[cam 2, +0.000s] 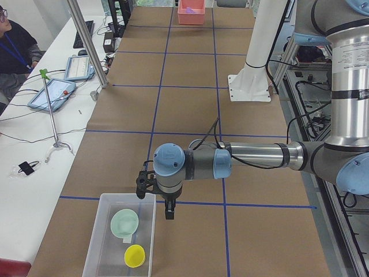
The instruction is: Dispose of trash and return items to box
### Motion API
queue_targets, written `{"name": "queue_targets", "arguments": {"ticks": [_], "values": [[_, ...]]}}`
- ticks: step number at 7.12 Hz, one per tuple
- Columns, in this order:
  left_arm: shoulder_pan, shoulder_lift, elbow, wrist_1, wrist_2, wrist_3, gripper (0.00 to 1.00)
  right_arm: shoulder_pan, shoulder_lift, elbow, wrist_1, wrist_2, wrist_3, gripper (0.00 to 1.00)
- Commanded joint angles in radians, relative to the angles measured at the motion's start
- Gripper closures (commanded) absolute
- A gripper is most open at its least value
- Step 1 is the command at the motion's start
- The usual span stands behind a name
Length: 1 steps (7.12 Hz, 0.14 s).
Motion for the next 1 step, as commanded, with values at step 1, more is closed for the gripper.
{"name": "queue_targets", "arguments": {"ticks": [1], "values": [[0.0, 0.0, 0.0, 0.0, -0.001, 0.001, 0.01, 0.0, 0.0, 0.0, 0.0, 0.0, 0.0, 0.0]]}}
